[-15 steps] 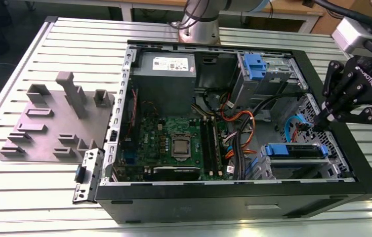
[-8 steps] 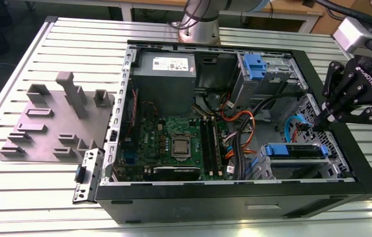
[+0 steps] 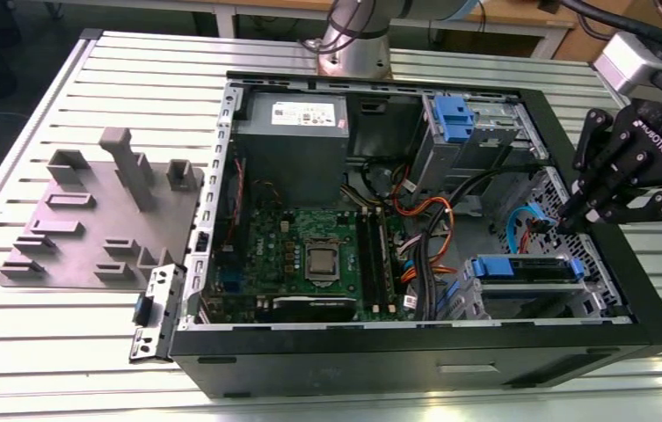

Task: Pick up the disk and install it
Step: 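Insert the first disk wire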

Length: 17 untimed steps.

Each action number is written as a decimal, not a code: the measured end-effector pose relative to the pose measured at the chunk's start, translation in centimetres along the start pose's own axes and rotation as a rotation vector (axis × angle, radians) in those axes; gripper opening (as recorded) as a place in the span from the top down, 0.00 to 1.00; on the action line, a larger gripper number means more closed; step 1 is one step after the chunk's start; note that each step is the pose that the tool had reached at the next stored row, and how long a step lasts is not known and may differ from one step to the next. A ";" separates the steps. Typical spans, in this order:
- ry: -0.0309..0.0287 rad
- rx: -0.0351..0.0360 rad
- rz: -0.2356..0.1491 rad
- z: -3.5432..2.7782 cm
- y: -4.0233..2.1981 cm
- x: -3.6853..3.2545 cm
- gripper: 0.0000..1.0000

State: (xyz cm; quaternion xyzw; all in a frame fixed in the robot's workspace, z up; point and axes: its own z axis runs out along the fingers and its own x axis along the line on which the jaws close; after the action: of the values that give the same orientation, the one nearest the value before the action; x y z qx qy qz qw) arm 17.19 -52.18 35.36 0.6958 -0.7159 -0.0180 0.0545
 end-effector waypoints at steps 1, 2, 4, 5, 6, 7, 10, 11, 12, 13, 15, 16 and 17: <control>0.0023 0.0000 0.000 0.02 -0.02 -0.05 0.75; 0.0032 0.0000 -0.001 0.07 -0.04 -0.08 0.75; 0.0063 0.0003 -0.007 0.14 -0.06 -0.10 0.75; 0.0083 0.0006 -0.012 0.17 -0.08 -0.11 0.75; 0.0103 0.0010 -0.017 0.20 -0.08 -0.11 0.75; 0.0119 0.0012 -0.021 0.23 -0.10 -0.12 0.75; 0.0170 0.0008 -0.026 0.34 -0.17 -0.14 0.75; 0.0195 0.0004 -0.027 0.38 -0.19 -0.15 0.75; 0.0219 0.0002 -0.028 0.44 -0.20 -0.16 0.75; 0.0247 0.0000 -0.029 0.50 -0.22 -0.17 0.75; 0.0283 -0.0001 -0.030 0.58 -0.23 -0.19 0.75; 0.0293 -0.0001 -0.030 0.60 -0.23 -0.20 0.75; 0.0297 -0.0001 -0.031 0.61 -0.24 -0.21 0.75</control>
State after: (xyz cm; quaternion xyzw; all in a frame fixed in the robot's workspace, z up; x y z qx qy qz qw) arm 17.37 -52.01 34.72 0.7069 -0.7043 -0.0085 0.0648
